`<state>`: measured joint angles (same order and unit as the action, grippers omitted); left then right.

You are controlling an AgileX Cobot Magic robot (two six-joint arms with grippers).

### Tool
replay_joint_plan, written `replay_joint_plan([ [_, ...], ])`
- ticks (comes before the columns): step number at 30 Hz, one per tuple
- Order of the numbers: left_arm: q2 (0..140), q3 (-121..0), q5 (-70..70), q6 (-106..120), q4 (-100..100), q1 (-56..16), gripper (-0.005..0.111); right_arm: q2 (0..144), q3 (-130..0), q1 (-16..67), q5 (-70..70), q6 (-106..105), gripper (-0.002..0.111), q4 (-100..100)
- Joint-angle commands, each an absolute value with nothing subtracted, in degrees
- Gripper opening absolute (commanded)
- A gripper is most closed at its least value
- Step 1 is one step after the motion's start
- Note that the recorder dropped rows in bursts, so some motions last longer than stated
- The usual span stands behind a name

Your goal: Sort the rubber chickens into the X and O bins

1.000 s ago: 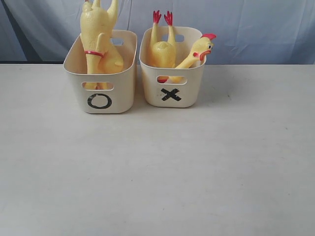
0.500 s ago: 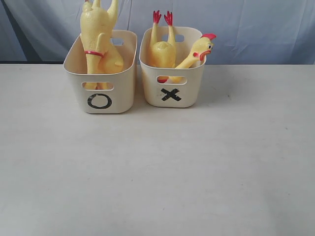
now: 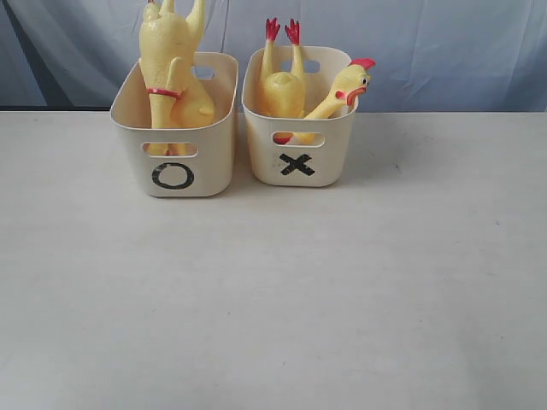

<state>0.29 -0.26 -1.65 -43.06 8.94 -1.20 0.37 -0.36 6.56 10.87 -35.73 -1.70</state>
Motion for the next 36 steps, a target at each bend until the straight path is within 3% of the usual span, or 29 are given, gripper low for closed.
replay_joint_plan([
  [1, 0.0, 0.0, -1.71, -43.3, 10.14, -1.28, 0.0, 0.0, 0.0, 6.84, 10.71, -35.72, 0.001, -1.78],
  [8, 0.0, 0.0, -4.52, -42.97, 10.14, -1.28, 0.0, 0.0, 0.0, 6.84, 11.22, -35.72, 0.001, -1.91],
  [14, 0.0, 0.0, -4.92, -27.69, 15.61, -1.28, 0.0, 0.0, 0.0, 6.84, 16.55, -35.5, 0.001, -2.88],
  [23, 0.0, 0.0, -12.54, -26.36, 21.8, -1.28, 0.0, 0.0, 0.0, 6.84, 16.73, -15.38, 0.001, -12.03],
  [36, 0.0, 0.0, -12.61, -26.36, 21.79, -1.28, 0.0, 0.0, 0.0, 6.84, 14.57, -14.29, 0.001, -2.94],
])
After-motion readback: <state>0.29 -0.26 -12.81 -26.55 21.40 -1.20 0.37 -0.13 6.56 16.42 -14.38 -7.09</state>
